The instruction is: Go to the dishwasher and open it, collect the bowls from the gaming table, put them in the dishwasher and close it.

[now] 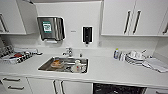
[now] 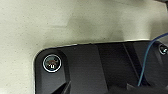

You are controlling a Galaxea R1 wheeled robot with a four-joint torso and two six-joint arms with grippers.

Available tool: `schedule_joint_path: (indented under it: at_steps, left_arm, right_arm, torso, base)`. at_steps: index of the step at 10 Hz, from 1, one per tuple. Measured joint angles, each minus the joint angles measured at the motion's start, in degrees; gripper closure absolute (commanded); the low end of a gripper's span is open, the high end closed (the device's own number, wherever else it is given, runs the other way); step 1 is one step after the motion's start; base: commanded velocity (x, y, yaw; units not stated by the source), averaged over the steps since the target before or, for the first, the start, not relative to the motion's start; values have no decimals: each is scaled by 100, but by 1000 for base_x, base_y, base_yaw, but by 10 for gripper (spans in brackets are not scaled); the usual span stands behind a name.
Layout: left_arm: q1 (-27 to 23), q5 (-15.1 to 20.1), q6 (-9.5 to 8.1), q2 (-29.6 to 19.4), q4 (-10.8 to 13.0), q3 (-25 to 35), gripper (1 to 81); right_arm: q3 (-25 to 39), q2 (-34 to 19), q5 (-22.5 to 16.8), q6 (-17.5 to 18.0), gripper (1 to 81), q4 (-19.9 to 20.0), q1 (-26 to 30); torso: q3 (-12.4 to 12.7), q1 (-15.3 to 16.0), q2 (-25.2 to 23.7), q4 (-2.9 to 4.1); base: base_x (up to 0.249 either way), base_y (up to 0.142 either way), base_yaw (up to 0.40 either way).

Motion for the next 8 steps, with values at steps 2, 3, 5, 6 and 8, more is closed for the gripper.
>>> schedule_joint_path:
  at_steps: [2, 3, 5, 6, 8]
  left_arm:
    - [-7, -7, 0, 57, -17, -57, 10]
    - [-2, -5, 0, 115, -28, -57, 10]
    - [-5, -7, 0, 140, -41, -57, 10]
    - [-7, -7, 0, 143, -44, -57, 10]
    - [-7, -7, 0, 162, -44, -61, 10]
  right_arm:
    - [-254, 188, -4, 0, 10, 0, 0]
    - [-443, 295, -9, 0, 10, 0, 0]
    - [-794, 452, -4, 0, 10, -2, 4]
    - [-898, 488, -4, 0, 10, -2, 4]
    - [-903, 503, 2, 2, 10, 4, 4]
  torso:
    - [0, 0, 0, 0]
    - [0, 0, 0, 0]
    - [0, -81, 118, 0]
    - [0, -188, 289, 0]
    - [0, -450, 693, 0]
  base:
    - [0, 0, 0]
    - [0, 0, 0]
    - [0, 0, 0]
    - [0, 0, 0]
    - [0, 0, 0]
